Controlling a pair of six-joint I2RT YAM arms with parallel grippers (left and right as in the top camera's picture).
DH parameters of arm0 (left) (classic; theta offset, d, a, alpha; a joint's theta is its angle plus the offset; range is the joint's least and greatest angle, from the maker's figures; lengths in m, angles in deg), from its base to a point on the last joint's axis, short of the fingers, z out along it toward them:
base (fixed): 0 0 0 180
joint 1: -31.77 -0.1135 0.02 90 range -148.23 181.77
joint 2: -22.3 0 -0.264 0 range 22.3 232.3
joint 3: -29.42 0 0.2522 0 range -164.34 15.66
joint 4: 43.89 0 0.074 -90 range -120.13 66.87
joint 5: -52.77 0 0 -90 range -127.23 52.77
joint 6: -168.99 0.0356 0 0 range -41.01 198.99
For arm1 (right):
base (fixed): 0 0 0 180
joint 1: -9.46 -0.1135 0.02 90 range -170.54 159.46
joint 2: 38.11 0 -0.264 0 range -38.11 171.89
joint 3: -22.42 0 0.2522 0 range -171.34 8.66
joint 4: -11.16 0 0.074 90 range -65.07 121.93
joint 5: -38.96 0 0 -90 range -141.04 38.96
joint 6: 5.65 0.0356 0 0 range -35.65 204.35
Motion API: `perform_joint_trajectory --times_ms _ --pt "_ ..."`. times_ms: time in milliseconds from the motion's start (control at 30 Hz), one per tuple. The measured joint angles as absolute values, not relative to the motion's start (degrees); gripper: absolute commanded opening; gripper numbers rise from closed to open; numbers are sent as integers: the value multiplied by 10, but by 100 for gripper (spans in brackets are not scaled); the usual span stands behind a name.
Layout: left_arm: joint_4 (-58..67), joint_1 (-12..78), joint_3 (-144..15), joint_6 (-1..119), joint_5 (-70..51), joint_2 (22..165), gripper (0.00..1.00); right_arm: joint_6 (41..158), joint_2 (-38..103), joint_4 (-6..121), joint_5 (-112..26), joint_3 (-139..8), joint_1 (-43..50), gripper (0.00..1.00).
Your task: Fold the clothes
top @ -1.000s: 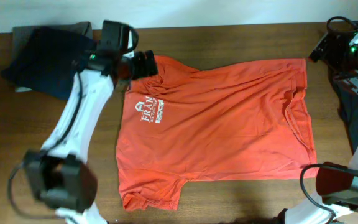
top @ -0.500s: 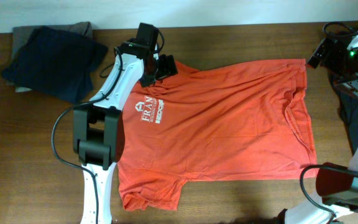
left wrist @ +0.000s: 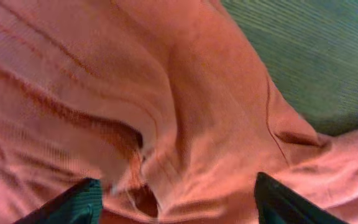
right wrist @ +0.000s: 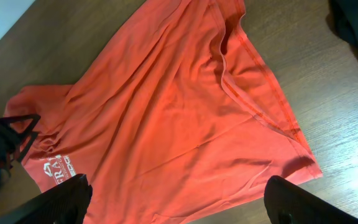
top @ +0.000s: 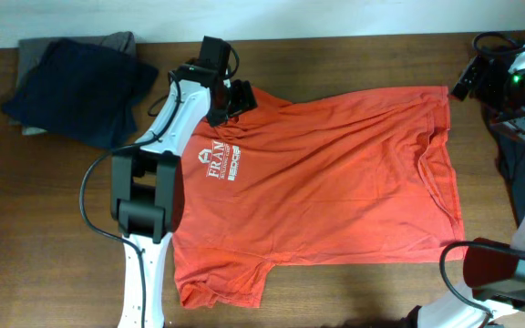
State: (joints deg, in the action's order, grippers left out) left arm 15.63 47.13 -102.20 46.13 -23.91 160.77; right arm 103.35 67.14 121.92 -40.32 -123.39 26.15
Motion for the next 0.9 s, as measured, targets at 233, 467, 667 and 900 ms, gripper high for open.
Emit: perform_joint_trajectory --times_ms 233,467,667,900 --pt "132 471 -1022 458 -239 1613 55 1033 671 1219 -403 -1234 261 93" --pt "116 471 -1022 454 -239 1613 20 1032 671 1219 -403 -1234 261 93" --pt "100 471 -1022 456 -239 1613 1 1030 671 1219 -403 -1234 261 93" --pt "39 471 -1022 455 -239 1613 1 1025 671 1219 -403 -1234 261 93"
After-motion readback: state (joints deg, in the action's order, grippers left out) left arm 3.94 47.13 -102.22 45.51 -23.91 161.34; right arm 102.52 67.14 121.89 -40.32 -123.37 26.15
